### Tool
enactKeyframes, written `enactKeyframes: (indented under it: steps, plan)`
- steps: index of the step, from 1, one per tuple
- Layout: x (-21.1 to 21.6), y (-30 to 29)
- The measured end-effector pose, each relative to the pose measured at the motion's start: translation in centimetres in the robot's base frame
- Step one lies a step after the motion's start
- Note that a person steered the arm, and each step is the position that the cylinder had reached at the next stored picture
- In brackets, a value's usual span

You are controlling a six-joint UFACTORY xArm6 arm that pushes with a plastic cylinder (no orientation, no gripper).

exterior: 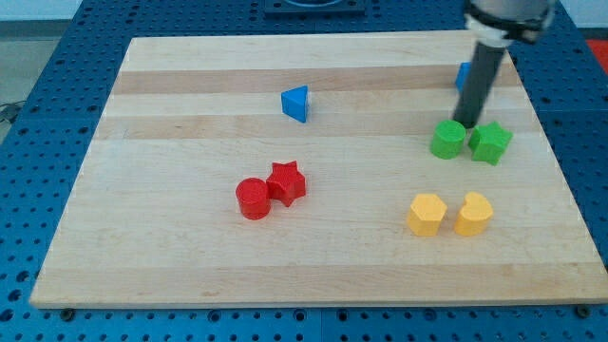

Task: Separate green star and green circle

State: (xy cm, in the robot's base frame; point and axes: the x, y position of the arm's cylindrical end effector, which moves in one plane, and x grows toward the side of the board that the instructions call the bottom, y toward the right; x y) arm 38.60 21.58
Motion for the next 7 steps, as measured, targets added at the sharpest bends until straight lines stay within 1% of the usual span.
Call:
enactKeyframes:
  steps: [1, 2, 3, 5, 6, 7]
  plan:
    - [0.8, 0.6]
    - [0.8, 2.7]
    - [2.2, 5.2]
    - [4.0, 6.9]
    - [5.6, 4.5]
    - [5.6, 4.5]
